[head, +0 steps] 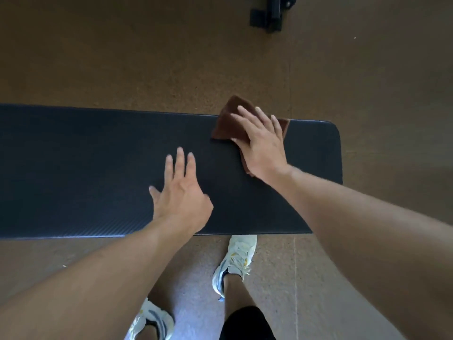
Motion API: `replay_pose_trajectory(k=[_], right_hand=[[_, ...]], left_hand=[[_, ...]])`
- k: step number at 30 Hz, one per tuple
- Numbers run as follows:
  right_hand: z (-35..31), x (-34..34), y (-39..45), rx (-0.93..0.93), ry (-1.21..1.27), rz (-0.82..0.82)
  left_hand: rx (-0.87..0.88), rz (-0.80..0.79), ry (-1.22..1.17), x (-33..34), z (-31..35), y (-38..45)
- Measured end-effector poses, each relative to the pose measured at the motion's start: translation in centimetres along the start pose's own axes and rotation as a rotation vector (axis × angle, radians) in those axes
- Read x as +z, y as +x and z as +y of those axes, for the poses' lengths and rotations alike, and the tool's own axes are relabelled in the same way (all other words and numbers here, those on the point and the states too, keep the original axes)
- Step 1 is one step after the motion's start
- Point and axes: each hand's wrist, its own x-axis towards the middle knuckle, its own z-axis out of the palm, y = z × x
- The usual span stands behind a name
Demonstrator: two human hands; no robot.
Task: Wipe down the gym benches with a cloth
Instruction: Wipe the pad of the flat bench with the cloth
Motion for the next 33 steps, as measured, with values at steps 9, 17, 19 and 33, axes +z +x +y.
replay_pose_trajectory(k=[9,17,19,33], right_hand=[[5.5,0.9,-14.4,-0.518,-0.240,-0.247],[6.1,-1.9,-0.1,-0.049,-0.104,0.001],[6.5,-1.9,-0.9,-0.067,-0.072,0.016],[10.3,-3.2,-6.7,0.087,-0.114,0.042]], left_hand=[[-0.155,-0.136,0.294,1.2,3.2,0.9],[-0.204,-0.108,0.334,1.9,3.9,1.1],[-0.206,-0.104,0.334,1.8,4.1,1.0],[-0.179,-0.047,0.316,1.8,3.1,0.6]])
